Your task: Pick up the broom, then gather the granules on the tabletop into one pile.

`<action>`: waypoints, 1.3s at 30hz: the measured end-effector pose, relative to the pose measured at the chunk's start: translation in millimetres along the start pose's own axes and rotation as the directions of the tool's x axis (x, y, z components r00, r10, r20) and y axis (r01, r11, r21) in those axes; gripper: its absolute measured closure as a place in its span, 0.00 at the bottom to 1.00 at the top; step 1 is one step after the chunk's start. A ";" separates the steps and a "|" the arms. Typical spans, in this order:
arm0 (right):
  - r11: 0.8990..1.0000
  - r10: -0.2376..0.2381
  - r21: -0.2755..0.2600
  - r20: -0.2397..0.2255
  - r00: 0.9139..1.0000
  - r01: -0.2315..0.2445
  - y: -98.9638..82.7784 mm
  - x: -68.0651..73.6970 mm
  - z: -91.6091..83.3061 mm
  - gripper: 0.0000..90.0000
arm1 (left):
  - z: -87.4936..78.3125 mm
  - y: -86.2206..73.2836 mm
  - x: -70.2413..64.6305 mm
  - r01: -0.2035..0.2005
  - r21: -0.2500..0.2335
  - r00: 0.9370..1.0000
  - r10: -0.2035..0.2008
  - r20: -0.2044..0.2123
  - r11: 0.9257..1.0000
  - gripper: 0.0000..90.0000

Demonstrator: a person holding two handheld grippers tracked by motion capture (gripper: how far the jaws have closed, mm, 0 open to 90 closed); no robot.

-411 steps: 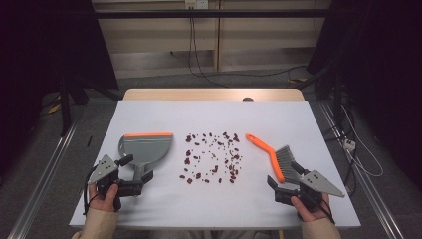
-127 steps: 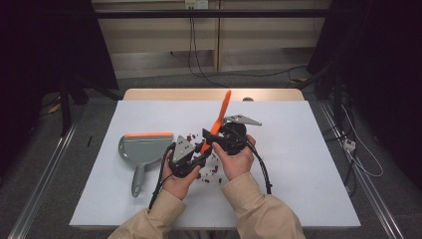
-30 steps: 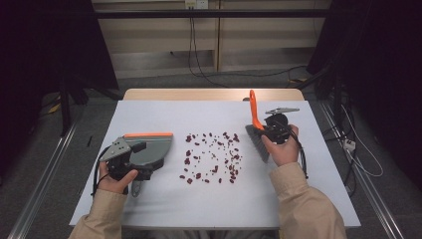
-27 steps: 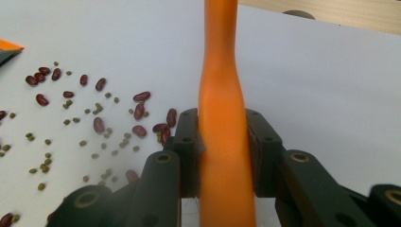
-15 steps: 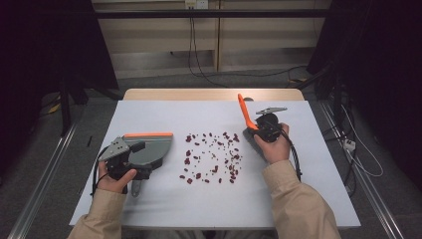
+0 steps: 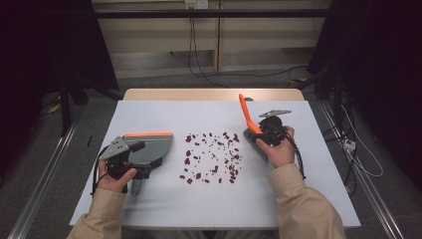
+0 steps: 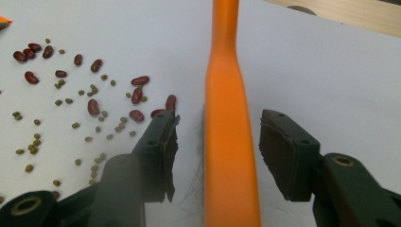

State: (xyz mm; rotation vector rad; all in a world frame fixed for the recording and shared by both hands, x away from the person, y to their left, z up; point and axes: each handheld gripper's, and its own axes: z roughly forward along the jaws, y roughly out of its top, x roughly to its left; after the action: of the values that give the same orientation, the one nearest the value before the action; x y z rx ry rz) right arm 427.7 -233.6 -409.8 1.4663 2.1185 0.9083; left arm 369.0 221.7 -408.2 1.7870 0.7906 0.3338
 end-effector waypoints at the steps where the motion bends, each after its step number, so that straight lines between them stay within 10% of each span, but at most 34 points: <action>1: 1.000 -0.001 -0.001 -0.004 1.000 0.001 -0.4 -0.5 -2.2 0.53 | -0.1 0.3 -0.1 0.001 -0.003 1.000 -0.002 -0.002 1.000 0.06; 29: 0.996 0.023 0.089 -0.003 1.000 -0.023 -4.0 0.6 -4.9 0.79 | -1.8 1.8 -2.0 -0.003 -0.007 1.000 0.003 -0.013 1.000 0.06; 39: 0.999 0.005 -0.037 -0.035 0.999 -0.006 4.6 -7.4 -10.2 0.79 | 1.9 2.3 -1.3 0.000 -0.006 1.000 0.000 -0.007 1.000 0.06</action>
State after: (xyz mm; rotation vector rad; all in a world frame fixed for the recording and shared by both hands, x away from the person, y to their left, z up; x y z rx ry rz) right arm 426.8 -242.3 -399.6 1.4486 2.1118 0.9766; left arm 369.9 219.0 -406.6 1.7813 0.7930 0.3421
